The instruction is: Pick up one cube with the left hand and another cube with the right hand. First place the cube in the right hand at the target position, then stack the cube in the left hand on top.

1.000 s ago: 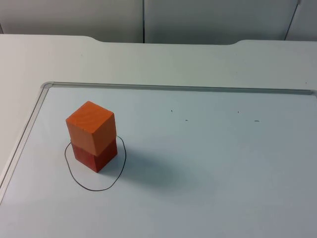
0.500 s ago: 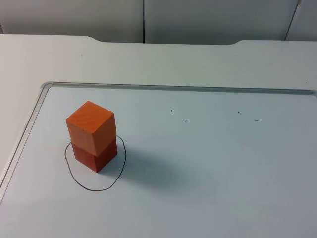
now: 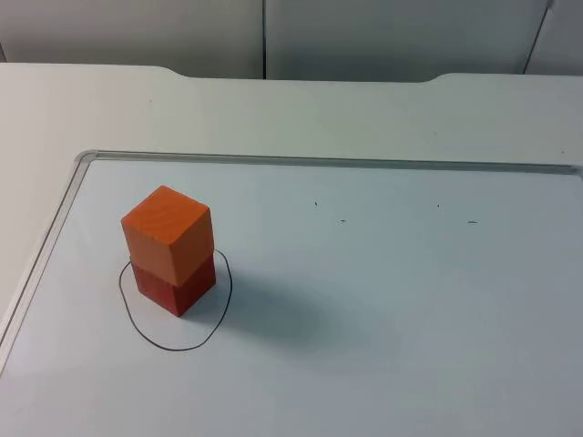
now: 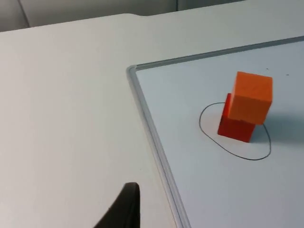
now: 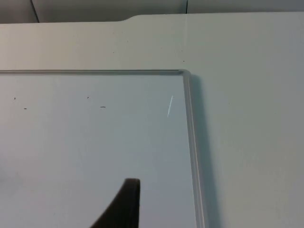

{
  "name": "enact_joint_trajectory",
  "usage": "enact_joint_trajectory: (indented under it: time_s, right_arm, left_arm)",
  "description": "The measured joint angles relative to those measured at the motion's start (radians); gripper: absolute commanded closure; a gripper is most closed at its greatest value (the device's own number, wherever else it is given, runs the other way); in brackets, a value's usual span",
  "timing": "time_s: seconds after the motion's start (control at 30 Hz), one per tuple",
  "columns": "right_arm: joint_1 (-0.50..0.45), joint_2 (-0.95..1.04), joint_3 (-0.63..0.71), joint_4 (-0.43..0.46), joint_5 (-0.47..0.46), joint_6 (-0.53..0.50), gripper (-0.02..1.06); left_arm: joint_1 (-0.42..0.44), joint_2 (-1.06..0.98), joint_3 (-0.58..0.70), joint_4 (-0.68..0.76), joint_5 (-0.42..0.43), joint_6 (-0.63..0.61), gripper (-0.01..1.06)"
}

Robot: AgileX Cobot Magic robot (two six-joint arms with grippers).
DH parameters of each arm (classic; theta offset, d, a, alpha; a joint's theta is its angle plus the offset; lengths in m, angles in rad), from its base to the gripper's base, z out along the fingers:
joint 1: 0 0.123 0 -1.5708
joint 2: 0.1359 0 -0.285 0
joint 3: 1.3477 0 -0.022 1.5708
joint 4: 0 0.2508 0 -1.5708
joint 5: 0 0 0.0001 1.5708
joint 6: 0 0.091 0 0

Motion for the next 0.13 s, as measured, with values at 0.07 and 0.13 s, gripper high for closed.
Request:
enact_joint_trajectory:
  time_s: [0.07, 0.13]
  right_arm:
    - [0.000, 0.000, 0.000, 0.000, 0.000, 0.000, -0.01]
    - [0.000, 0.000, 0.000, 0.000, 0.000, 0.000, -0.01]
  left_arm:
    - [0.037, 0.000, 0.000, 0.000, 0.000, 0.000, 0.00]
    - [0.076, 0.000, 0.000, 0.000, 0.000, 0.000, 0.00]
